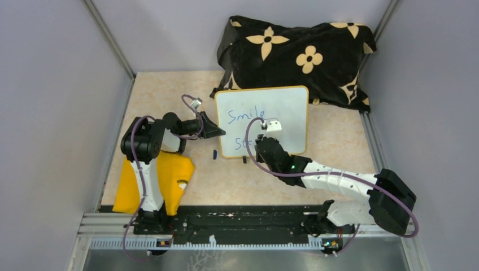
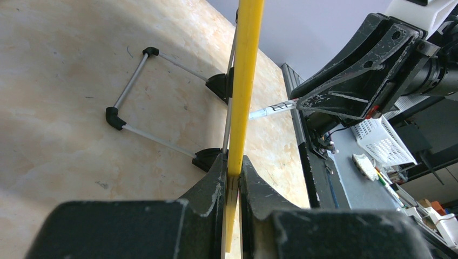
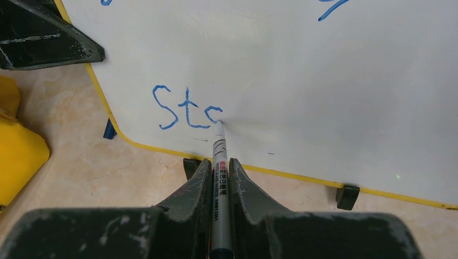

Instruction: Write a sentence on the whiteboard

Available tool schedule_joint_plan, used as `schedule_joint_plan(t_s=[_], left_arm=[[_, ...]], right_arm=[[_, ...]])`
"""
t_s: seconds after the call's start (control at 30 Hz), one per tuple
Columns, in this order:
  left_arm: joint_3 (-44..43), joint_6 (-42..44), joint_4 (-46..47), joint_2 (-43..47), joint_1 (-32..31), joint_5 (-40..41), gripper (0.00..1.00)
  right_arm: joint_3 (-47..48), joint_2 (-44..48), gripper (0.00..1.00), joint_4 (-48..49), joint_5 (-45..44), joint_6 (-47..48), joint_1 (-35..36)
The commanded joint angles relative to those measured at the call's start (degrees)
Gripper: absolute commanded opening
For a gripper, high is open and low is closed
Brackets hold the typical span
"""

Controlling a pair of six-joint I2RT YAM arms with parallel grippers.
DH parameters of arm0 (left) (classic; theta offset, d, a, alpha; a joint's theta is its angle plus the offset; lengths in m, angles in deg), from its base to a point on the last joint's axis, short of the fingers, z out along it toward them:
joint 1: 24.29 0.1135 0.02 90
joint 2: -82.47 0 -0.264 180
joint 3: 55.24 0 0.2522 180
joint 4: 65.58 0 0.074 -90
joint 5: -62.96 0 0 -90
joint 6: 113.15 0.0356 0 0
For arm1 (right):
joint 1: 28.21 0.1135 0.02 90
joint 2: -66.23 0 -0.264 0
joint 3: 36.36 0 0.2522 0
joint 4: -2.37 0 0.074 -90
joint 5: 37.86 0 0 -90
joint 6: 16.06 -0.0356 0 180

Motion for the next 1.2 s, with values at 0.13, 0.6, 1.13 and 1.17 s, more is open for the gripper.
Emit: schedule_joint_plan(t_s=[0.13, 0.6, 1.13, 1.17], left_arm=[[0.36, 0.4, 12.03, -3.48, -1.25, -0.36, 0.0], [0.36, 0.4, 11.91, -3.41, -1.25, -0.37, 0.0], [0.25, 0.31, 11.83, -3.54, -1.34, -0.35, 0.0], [0.31, 0.31, 11.84, -3.56, -1.34, -0.4, 0.0]], right_arm=[[3.08, 0.52, 0.0, 0.77, -2.72, 2.13, -1.96], [3.89, -0.04, 0.0, 1.39, -2.48, 2.84, -2.26], [0.28, 1.2, 0.0, 0.47, -0.85, 0.81, -2.4], [-0.03, 1.41, 0.0, 0.47, -0.75, 0.69, -2.38]])
